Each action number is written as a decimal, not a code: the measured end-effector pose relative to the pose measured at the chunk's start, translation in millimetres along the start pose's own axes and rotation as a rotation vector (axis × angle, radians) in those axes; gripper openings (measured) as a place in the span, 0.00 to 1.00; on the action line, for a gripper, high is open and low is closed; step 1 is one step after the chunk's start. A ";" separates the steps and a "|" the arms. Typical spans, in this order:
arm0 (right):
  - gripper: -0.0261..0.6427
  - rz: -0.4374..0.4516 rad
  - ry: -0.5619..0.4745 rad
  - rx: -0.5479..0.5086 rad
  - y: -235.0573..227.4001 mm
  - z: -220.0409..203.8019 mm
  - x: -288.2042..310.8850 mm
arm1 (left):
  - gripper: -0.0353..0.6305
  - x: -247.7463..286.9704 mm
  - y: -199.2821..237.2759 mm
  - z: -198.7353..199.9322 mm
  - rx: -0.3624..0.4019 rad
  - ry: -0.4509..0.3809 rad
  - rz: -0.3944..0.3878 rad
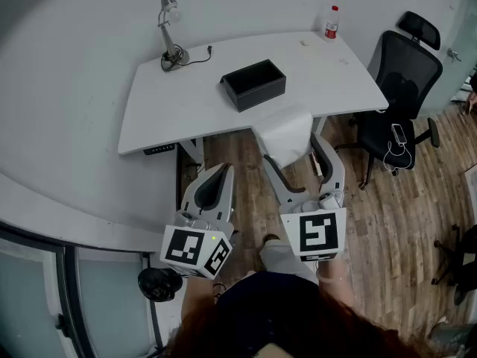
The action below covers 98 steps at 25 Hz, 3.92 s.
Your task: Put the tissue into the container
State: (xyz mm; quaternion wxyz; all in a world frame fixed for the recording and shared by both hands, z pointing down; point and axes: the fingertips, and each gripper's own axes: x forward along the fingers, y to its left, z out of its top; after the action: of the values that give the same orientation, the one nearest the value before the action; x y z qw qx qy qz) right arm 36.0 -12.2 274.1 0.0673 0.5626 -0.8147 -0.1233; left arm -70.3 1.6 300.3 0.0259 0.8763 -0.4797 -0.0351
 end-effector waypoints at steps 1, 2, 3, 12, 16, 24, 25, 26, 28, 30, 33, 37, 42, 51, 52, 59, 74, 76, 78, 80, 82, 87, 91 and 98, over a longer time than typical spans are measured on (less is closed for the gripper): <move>0.61 -0.001 -0.004 0.000 -0.3 1.2 -1.4 | 0.10 -0.7 -1.2 0.3 0.001 0.000 0.000; 0.61 -0.001 -0.009 0.001 -0.7 2.4 -2.8 | 0.10 -1.3 -2.4 0.5 0.002 -0.001 0.000; 0.61 -0.002 -0.014 0.003 -1.3 3.4 -4.0 | 0.10 -1.6 -3.7 0.6 0.002 -0.001 0.000; 0.61 0.010 -0.023 -0.012 -11.6 -1.5 4.9 | 0.10 17.0 -3.9 -3.1 0.006 -0.001 -0.006; 0.61 0.015 -0.011 -0.012 -23.9 -8.4 19.4 | 0.10 37.4 -0.6 -4.3 0.010 0.002 -0.009; 0.60 0.050 -0.019 -0.008 -42.7 -14.0 53.9 | 0.10 73.8 11.6 0.1 0.023 -0.006 0.012; 0.60 0.058 -0.020 -0.007 -44.2 -14.7 57.7 | 0.10 77.7 13.0 -0.3 0.023 -0.005 0.016; 0.60 0.065 -0.021 -0.006 -45.6 -15.4 61.4 | 0.10 81.5 14.3 -0.6 0.023 -0.005 0.020; 0.60 0.077 -0.024 -0.004 -48.4 -15.8 68.4 | 0.10 88.4 16.5 0.1 0.026 -0.004 0.029; 0.60 0.088 -0.028 0.000 -52.5 -15.9 74.6 | 0.10 94.2 17.6 1.5 0.028 -0.004 0.039; 0.59 0.095 -0.025 -0.005 -57.0 -18.8 83.5 | 0.10 100.0 19.9 1.1 0.029 0.000 0.049; 0.59 0.103 -0.021 -0.014 -58.5 -21.3 92.5 | 0.10 102.9 25.1 -2.1 0.018 0.010 0.066; 0.58 0.120 -0.022 -0.020 -56.9 -22.6 105.6 | 0.10 108.5 33.9 -4.8 0.013 0.014 0.075; 0.58 0.134 -0.002 -0.049 -54.7 -28.7 148.1 | 0.10 137.5 68.2 -7.1 -0.011 0.006 0.078; 0.58 0.134 0.000 -0.052 -55.2 -29.4 153.6 | 0.10 141.8 72.4 -7.1 -0.012 0.006 0.077; 0.58 0.135 0.021 -0.064 -58.0 -37.2 191.5 | 0.10 166.9 101.5 -7.2 -0.020 0.007 0.076; 0.58 0.120 0.079 -0.045 -60.7 -68.7 273.1 | 0.10 214.2 163.8 -16.7 -0.022 0.042 0.076; 0.58 0.120 0.097 -0.045 -59.1 -74.5 282.4 | 0.10 219.5 172.1 -19.4 -0.029 0.049 0.076; 0.58 0.120 0.117 -0.042 -57.9 -79.9 291.6 | 0.10 224.3 179.9 -21.2 -0.036 0.054 0.075; 0.58 0.118 0.141 -0.047 -56.7 -86.2 300.7 | 0.10 228.4 187.5 -22.9 -0.047 0.057 0.072; 0.58 0.115 0.161 -0.052 -55.6 -94.0 310.1 | 0.10 232.0 195.6 -24.9 -0.057 0.061 0.072; 0.58 0.115 0.220 -0.045 -53.1 -114.3 329.0 | 0.10 239.7 213.8 -31.8 -0.079 0.078 0.079; 0.58 0.116 0.263 -0.037 -51.4 -128.4 340.5 | 0.10 246.2 224.9 -38.1 -0.098 0.089 0.078; 0.58 0.122 0.346 -0.025 -48.8 -154.0 349.5 | 0.10 256.5 232.4 -48.4 -0.125 0.107 0.064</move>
State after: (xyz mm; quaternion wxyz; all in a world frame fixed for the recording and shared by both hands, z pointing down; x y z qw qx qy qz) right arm -6.8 -374.1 398.4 0.2209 0.5242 -0.8219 -0.0306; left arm -123.3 -339.1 357.5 0.1073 0.8579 -0.5023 -0.0174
